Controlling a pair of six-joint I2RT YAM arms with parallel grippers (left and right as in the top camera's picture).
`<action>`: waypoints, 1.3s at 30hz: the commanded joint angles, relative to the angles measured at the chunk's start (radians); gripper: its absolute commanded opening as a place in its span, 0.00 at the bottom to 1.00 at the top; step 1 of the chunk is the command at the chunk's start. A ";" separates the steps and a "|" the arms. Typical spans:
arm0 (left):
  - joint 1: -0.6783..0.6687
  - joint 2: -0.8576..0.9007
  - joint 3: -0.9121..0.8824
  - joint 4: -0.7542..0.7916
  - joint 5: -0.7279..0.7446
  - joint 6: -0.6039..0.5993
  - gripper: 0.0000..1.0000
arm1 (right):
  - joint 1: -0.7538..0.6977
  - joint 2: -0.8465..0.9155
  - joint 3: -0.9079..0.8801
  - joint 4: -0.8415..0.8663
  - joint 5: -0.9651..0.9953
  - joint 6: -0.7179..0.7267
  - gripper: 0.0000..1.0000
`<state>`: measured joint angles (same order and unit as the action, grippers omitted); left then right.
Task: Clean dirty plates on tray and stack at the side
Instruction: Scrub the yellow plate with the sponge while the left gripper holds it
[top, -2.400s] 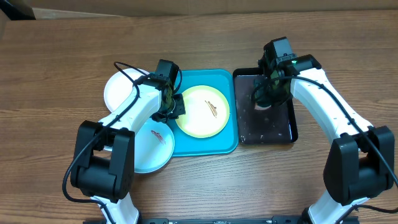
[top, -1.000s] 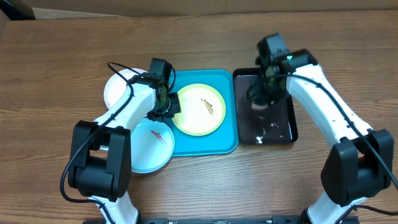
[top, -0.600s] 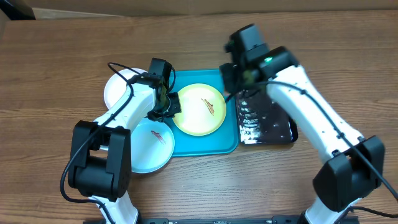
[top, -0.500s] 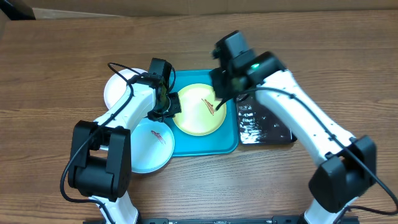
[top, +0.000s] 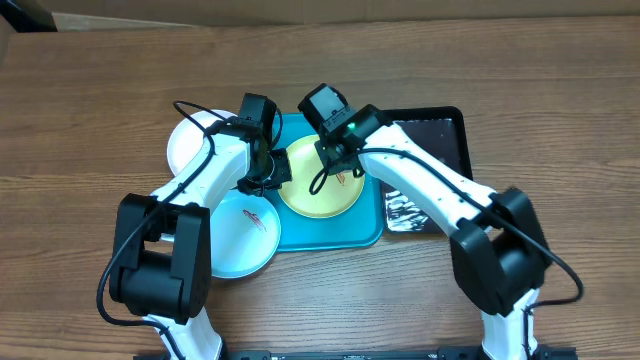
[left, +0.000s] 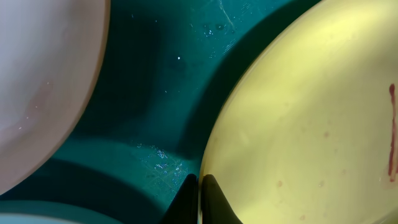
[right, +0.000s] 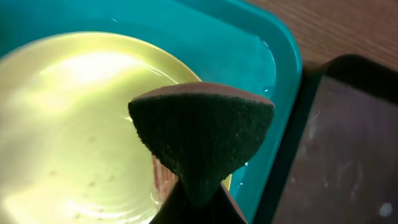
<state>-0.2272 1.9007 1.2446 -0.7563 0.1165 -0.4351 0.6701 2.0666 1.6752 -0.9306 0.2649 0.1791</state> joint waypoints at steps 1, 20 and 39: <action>0.002 0.005 0.019 -0.004 0.008 0.009 0.04 | 0.002 0.039 0.000 0.010 0.042 -0.005 0.04; 0.002 0.005 0.019 -0.006 0.008 0.010 0.04 | 0.002 0.150 -0.041 0.081 0.047 -0.004 0.04; 0.002 0.005 0.019 -0.005 0.008 0.009 0.04 | 0.002 0.193 -0.042 0.053 -0.260 0.031 0.04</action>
<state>-0.2226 1.9007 1.2446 -0.7681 0.1120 -0.4351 0.6529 2.2070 1.6550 -0.8593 0.1383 0.1902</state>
